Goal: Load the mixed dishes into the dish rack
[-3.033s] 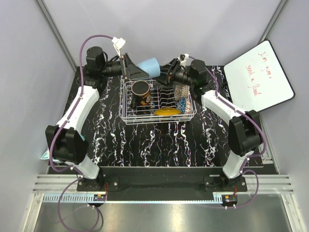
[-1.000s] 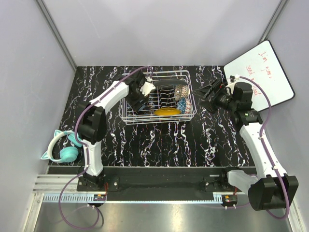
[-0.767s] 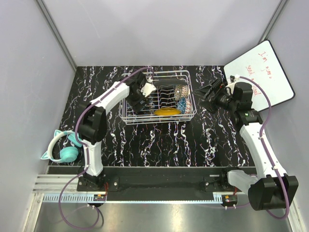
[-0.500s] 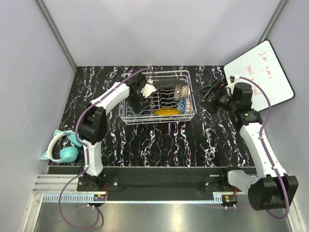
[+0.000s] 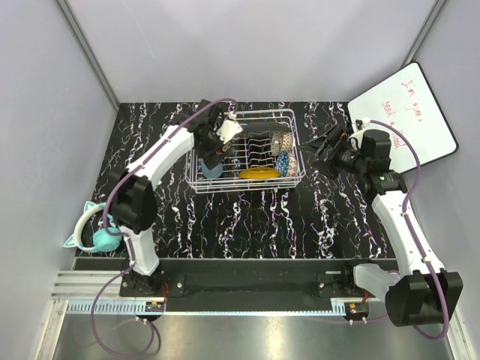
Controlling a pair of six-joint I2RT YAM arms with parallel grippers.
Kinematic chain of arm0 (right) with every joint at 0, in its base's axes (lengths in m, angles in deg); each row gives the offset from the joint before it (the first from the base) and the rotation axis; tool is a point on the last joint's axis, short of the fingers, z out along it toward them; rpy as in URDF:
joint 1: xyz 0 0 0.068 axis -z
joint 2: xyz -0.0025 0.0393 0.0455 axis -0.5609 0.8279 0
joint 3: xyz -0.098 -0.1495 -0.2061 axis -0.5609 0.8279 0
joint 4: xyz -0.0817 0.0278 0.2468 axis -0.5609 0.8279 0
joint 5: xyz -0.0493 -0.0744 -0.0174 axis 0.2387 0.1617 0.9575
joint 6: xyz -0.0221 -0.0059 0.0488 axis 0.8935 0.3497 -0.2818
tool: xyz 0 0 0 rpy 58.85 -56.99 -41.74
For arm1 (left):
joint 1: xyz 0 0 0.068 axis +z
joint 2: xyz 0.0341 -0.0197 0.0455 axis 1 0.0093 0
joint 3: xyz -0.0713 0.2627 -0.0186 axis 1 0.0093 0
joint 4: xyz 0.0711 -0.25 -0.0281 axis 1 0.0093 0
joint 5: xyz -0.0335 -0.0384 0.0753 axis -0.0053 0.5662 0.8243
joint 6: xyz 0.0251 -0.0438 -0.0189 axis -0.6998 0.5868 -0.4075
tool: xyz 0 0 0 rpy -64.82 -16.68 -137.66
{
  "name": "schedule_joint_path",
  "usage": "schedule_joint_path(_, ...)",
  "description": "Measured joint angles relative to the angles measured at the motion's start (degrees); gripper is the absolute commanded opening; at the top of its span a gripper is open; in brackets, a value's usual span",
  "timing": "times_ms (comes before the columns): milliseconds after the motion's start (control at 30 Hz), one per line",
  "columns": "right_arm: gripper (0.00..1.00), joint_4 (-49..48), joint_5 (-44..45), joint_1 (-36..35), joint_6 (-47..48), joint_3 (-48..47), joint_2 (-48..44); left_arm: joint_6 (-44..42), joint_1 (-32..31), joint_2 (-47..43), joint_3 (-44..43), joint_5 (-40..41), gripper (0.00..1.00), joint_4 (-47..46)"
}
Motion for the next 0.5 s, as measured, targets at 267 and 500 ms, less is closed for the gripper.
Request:
schedule_joint_path(267, 1.0, 13.88, 8.83, 0.07, 12.28, -6.97, 3.5, 4.85, 0.72, -12.85, -6.4, -1.51, 0.99, 0.48)
schedule_joint_path(500, 1.0, 18.93, 14.43, 0.07, 18.34, -9.2, 1.09, 11.23, 3.96, -23.15, -4.15, -4.87, 0.99, -3.93)
